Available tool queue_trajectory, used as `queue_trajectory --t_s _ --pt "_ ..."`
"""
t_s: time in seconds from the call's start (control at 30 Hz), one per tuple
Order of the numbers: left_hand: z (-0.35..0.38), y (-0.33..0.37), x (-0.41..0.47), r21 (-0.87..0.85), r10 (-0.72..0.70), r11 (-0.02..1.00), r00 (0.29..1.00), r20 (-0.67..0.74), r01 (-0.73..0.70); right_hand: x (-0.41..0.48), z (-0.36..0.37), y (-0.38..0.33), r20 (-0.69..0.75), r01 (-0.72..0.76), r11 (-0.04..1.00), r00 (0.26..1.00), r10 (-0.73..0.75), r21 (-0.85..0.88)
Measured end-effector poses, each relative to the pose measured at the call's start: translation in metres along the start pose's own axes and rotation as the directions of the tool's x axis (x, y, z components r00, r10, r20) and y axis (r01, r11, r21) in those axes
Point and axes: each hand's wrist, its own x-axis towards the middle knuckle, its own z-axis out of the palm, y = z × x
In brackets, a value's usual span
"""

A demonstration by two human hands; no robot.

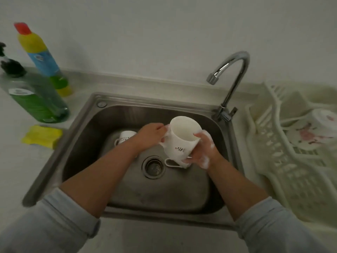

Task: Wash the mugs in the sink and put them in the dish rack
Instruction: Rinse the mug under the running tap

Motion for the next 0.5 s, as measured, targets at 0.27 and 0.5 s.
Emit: queue_trajectory --t_s 0.27,0.5 --pt "0.044 0.019 0.019 -0.442 -0.233 0.798 0.886 0.401 0.41 0.0 -0.043 -0.024 -0.267 0.074 0.991 0.959 -0.101 -0.11" --pt "0.055 0.026 0.045 -0.445 -0.228 0.837 0.942 0.248 0.32 0.014 -0.061 -0.069 -0.468 0.307 0.661 0.509 -0.722 -0.685"
